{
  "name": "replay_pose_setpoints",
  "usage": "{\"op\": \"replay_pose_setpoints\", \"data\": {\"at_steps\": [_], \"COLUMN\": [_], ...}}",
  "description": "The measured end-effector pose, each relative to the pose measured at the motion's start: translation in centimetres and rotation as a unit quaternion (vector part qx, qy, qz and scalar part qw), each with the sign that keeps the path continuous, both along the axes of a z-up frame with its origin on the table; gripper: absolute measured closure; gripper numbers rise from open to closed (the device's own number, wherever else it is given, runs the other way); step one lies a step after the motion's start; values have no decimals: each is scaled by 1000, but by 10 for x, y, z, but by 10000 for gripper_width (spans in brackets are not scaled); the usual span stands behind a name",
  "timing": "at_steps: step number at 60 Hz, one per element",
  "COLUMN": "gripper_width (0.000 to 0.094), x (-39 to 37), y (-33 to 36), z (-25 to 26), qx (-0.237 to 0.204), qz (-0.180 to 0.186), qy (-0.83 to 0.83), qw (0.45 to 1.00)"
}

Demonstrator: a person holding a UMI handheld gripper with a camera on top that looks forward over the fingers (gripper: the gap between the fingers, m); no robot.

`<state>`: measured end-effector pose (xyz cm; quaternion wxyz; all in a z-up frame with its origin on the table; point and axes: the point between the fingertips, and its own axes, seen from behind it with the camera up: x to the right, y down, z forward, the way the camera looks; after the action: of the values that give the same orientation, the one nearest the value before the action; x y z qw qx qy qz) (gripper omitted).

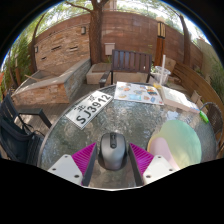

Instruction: Arrange mouse

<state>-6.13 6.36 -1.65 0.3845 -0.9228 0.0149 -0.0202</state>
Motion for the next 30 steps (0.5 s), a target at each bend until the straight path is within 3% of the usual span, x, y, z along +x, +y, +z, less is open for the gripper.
{"op": "replay_pose_setpoints", "data": {"at_steps": [4, 16, 21, 25, 30], "gripper_width": [412, 561, 581, 579, 581], "x": [-3, -5, -8, -17, -27], "y": [5, 9, 7, 9, 13], "z": [-2, -3, 6, 36, 107], "qx": [3, -3, -4, 22, 84], "qz": [2, 14, 24, 48, 78], "qy": [4, 8, 23, 35, 58], "qw": [1000, 1000, 999, 998, 992]}}
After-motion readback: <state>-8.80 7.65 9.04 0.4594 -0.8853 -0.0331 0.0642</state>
